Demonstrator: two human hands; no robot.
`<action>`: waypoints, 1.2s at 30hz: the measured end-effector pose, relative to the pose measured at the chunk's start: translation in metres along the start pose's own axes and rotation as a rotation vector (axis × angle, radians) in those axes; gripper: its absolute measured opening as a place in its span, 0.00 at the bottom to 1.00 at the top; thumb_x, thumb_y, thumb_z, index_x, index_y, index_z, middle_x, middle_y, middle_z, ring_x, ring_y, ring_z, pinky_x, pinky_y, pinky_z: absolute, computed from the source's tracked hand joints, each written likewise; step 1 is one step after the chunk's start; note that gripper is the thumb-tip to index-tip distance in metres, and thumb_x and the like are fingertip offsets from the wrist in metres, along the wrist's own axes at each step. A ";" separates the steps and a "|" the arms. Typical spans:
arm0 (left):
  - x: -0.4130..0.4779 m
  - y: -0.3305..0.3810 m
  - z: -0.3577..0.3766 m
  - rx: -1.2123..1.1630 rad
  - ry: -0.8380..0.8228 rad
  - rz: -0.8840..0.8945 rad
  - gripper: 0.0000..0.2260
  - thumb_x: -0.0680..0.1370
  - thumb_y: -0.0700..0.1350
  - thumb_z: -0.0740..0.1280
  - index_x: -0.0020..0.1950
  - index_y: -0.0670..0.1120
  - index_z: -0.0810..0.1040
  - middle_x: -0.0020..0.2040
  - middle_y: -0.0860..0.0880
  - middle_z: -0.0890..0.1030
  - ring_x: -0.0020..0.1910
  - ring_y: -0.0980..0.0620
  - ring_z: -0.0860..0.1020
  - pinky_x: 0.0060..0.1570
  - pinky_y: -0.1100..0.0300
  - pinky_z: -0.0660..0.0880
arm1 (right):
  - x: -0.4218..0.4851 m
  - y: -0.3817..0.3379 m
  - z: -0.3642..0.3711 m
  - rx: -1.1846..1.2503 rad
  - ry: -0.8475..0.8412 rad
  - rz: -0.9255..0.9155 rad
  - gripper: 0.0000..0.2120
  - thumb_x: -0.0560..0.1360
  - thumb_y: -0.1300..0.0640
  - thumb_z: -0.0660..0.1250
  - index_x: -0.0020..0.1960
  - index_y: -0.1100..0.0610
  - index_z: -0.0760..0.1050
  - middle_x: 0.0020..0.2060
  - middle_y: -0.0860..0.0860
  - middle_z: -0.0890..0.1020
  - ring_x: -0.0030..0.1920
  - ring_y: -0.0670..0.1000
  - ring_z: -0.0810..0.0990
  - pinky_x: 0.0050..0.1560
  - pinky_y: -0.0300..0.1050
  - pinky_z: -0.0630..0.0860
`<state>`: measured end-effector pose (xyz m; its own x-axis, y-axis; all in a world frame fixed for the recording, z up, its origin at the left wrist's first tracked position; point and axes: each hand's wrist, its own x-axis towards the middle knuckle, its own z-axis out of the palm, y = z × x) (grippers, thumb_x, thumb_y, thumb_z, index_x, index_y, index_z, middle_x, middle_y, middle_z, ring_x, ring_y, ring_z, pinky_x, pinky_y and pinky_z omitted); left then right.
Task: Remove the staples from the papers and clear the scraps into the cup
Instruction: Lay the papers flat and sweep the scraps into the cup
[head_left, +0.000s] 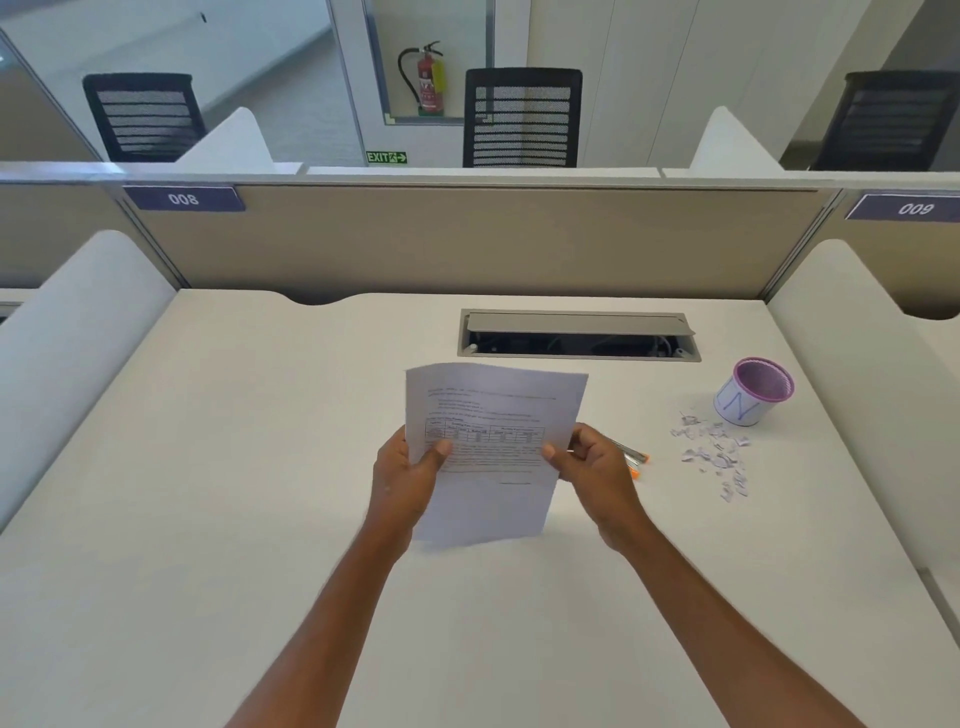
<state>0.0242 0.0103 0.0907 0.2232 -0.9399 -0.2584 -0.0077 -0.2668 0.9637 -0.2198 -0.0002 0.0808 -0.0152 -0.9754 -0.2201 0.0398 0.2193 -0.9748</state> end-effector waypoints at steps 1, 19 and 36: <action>0.000 0.002 -0.002 -0.003 -0.023 -0.023 0.11 0.85 0.41 0.72 0.66 0.52 0.84 0.59 0.52 0.90 0.58 0.47 0.88 0.58 0.50 0.85 | 0.000 -0.005 -0.001 -0.016 0.029 -0.009 0.08 0.82 0.64 0.72 0.61 0.57 0.83 0.55 0.50 0.90 0.56 0.52 0.89 0.59 0.50 0.86; 0.002 0.025 -0.015 -0.270 0.036 0.042 0.12 0.88 0.45 0.67 0.68 0.41 0.82 0.63 0.42 0.88 0.63 0.37 0.86 0.57 0.45 0.86 | -0.028 -0.018 -0.015 -0.004 -0.116 0.045 0.10 0.81 0.61 0.74 0.61 0.59 0.83 0.57 0.59 0.88 0.53 0.55 0.88 0.50 0.55 0.84; -0.005 0.027 -0.027 -0.827 -0.064 -0.170 0.20 0.90 0.54 0.61 0.75 0.44 0.81 0.70 0.43 0.85 0.65 0.43 0.86 0.65 0.44 0.84 | -0.038 -0.055 0.014 0.407 0.105 0.064 0.15 0.77 0.67 0.75 0.62 0.58 0.84 0.57 0.55 0.90 0.53 0.54 0.89 0.56 0.54 0.85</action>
<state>0.0495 0.0139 0.1204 0.1007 -0.9179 -0.3838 0.7421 -0.1877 0.6435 -0.2071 0.0240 0.1436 -0.1008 -0.9477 -0.3027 0.4345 0.2318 -0.8703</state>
